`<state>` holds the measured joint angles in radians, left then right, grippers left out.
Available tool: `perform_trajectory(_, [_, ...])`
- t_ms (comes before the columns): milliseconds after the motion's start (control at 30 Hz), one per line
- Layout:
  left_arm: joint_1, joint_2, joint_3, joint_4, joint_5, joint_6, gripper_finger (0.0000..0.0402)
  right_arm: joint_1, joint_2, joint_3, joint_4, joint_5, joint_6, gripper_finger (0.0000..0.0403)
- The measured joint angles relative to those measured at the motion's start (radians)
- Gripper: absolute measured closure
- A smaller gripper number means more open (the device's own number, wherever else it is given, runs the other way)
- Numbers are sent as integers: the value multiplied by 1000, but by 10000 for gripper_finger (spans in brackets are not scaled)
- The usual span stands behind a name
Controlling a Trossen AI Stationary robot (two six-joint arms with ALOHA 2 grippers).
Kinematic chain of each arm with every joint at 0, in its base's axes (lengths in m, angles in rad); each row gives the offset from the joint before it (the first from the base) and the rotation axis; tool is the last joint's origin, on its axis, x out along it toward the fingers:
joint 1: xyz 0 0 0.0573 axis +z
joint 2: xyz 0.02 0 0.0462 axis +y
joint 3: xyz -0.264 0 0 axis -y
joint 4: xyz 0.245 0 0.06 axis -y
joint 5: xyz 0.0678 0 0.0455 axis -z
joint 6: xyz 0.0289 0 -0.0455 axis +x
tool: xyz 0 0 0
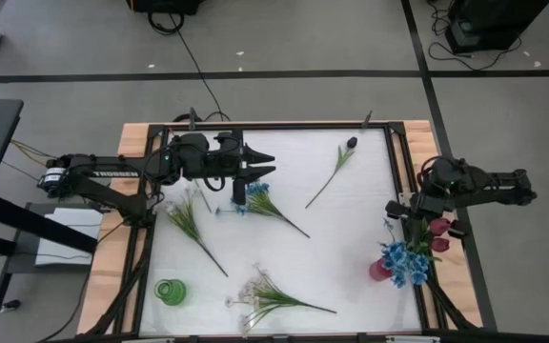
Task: Sort flowers into vase by color
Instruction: Put the red tulip flower into the red flower vase
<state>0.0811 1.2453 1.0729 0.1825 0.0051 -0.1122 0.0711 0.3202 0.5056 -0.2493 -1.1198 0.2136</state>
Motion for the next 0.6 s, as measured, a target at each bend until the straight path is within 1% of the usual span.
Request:
perform_trajectory(200, [0,0,0,0,0,0,276,0,0,0,23,-3,183,256])
perform_trajectory(267, [0,0,0,0,0,0,276,0,0,0,69,-16,247,228])
perform_trajectory(400, [0,0,0,0,0,0,276,0,0,2,226,-38,388,176])
perform_trajectory(500, [0,0,0,0,0,0,276,0,0,35,239,-26,409,149])
perform_trajectory(600, [0,0,0,0,0,0,276,0,0,64,232,-2,398,134])
